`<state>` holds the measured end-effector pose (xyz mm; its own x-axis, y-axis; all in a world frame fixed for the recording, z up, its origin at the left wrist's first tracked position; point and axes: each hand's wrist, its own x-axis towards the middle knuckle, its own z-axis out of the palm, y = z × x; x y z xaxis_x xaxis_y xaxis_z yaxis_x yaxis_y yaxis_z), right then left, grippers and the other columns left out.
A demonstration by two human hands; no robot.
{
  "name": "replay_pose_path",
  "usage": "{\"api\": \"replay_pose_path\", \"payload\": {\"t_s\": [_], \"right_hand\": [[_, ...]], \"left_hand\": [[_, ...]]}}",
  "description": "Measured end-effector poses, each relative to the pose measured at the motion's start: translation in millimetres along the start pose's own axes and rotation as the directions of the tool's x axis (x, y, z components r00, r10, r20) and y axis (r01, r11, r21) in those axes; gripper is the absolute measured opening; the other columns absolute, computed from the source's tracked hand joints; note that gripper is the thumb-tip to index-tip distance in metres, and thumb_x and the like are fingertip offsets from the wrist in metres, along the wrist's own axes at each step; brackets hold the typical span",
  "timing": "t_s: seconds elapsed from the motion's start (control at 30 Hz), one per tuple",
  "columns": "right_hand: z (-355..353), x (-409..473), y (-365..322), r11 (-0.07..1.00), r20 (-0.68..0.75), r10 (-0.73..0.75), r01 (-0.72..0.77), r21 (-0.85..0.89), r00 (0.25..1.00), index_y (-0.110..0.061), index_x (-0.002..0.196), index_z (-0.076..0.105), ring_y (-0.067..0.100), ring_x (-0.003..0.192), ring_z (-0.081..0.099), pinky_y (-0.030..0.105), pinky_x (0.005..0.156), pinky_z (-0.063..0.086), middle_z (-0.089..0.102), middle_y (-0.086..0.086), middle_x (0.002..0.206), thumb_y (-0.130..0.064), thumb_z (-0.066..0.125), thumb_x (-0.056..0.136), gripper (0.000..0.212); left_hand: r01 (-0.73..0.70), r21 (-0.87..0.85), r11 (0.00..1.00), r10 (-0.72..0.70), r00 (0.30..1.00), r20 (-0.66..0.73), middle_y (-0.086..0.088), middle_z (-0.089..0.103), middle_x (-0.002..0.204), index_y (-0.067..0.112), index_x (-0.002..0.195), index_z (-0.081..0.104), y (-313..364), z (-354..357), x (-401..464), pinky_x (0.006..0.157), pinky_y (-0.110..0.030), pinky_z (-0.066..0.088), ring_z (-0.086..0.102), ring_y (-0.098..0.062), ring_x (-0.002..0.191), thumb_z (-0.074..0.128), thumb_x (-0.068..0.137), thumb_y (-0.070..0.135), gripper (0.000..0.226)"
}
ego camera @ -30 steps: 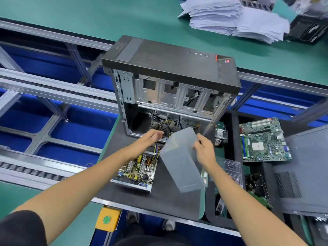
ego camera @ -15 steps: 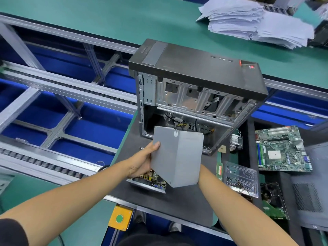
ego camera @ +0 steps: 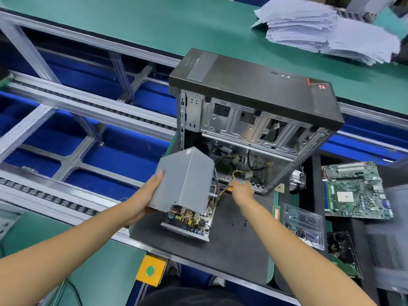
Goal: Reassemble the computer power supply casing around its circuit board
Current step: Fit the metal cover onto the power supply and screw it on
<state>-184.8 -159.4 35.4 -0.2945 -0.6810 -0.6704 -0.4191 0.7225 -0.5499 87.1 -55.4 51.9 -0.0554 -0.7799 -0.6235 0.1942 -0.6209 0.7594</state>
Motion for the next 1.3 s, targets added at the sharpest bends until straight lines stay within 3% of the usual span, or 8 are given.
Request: {"api": "replay_pose_path", "payload": {"t_s": [0.07, 0.17, 0.4, 0.7, 0.87, 0.97, 1.17, 1.3], "right_hand": [[6, 1, -2, 0.991, 0.22, 0.088, -0.107, 0.074, 0.972, -0.009, 0.129, 0.052, 0.031, 0.117, 0.059, 0.037, 0.09, 0.046, 0.058, 0.015, 0.134, -0.027, 0.039, 0.106, 0.032], [15, 4, -9, 0.984, 0.311, 0.066, -0.113, 0.136, 0.948, -0.01, 0.133, 0.054, 0.03, 0.123, 0.059, 0.036, 0.094, 0.045, 0.056, 0.015, 0.14, -0.024, 0.035, 0.107, 0.035], [24, 12, -11, 0.999, 0.394, -0.022, 0.002, 0.05, 0.919, -0.021, 0.103, 0.056, 0.016, 0.072, 0.052, 0.027, 0.066, 0.044, 0.056, 0.004, 0.089, -0.036, 0.049, 0.096, 0.019], [16, 19, -17, 0.995, 0.584, -0.076, 0.103, -0.013, 0.808, -0.021, 0.09, 0.056, 0.021, 0.077, 0.048, 0.037, 0.078, 0.04, 0.057, 0.002, 0.081, -0.052, 0.05, 0.081, 0.033], [14, 18, -22, 0.998, 0.56, -0.057, 0.04, 0.043, 0.827, -0.019, 0.088, 0.055, 0.016, 0.059, 0.055, 0.033, 0.071, 0.042, 0.064, -0.004, 0.06, -0.047, 0.05, 0.089, 0.028], [16, 22, -23, 0.98, 0.459, -0.008, -0.084, 0.179, 0.888, -0.013, 0.091, 0.056, 0.025, 0.066, 0.063, 0.033, 0.066, 0.048, 0.07, 0.008, 0.08, -0.029, 0.05, 0.095, 0.018], [28, 33, -15, 0.963, 0.288, 0.008, -0.085, 0.258, 0.958, -0.01, 0.085, 0.058, 0.033, 0.076, 0.066, 0.041, 0.07, 0.058, 0.065, 0.016, 0.093, -0.007, 0.051, 0.095, 0.012], [32, 41, -14, 0.959, 0.203, -0.048, -0.012, 0.285, 0.978, -0.008, 0.084, 0.053, 0.027, 0.066, 0.063, 0.031, 0.042, 0.054, 0.065, 0.013, 0.088, -0.003, 0.05, 0.097, 0.014]], "left_hand": [[-0.019, 0.08, 0.997, 0.024, 0.998, -0.062, -0.002, 0.07, 0.124, 0.038, 0.135, 0.055, -14, -10, -7, 0.096, -0.051, 0.057, 0.069, -0.023, 0.109, 0.056, 0.078, 0.086, 0.075], [-0.027, 0.177, 0.984, 0.052, 0.989, -0.14, 0.01, 0.068, 0.129, 0.048, 0.139, 0.047, -31, -14, -13, 0.102, -0.05, 0.053, 0.067, -0.019, 0.116, 0.062, 0.074, 0.086, 0.077], [-0.023, 0.304, 0.952, 0.072, 0.986, -0.151, 0.026, 0.07, 0.106, 0.068, 0.115, 0.049, -42, 8, -13, 0.076, -0.024, 0.055, 0.071, 0.002, 0.089, 0.055, 0.066, 0.095, 0.056], [-0.013, 0.329, 0.944, 0.088, 0.973, -0.215, 0.032, 0.06, 0.117, 0.049, 0.132, 0.044, -34, 32, -1, 0.089, -0.025, 0.045, 0.059, 0.006, 0.107, 0.053, 0.078, 0.084, 0.065], [0.008, 0.349, 0.937, 0.073, 0.973, -0.22, 0.03, 0.059, 0.117, 0.044, 0.134, 0.042, -30, 34, 0, 0.081, -0.017, 0.043, 0.057, 0.01, 0.102, 0.051, 0.086, 0.077, 0.059], [0.014, 0.348, 0.937, 0.066, 0.974, -0.217, 0.028, 0.058, 0.12, 0.043, 0.137, 0.042, -31, 31, 0, 0.09, -0.025, 0.044, 0.057, 0.007, 0.105, 0.051, 0.085, 0.078, 0.064], [0.044, 0.362, 0.931, 0.033, 0.978, -0.205, 0.023, 0.062, 0.117, 0.039, 0.138, 0.043, -28, 27, 1, 0.072, -0.012, 0.043, 0.062, 0.004, 0.1, 0.048, 0.084, 0.078, 0.067], [0.06, 0.379, 0.923, 0.02, 0.979, -0.204, 0.02, 0.062, 0.117, 0.038, 0.138, 0.042, -26, 26, 3, 0.075, -0.017, 0.045, 0.062, 0.0, 0.102, 0.046, 0.081, 0.08, 0.071]]}}
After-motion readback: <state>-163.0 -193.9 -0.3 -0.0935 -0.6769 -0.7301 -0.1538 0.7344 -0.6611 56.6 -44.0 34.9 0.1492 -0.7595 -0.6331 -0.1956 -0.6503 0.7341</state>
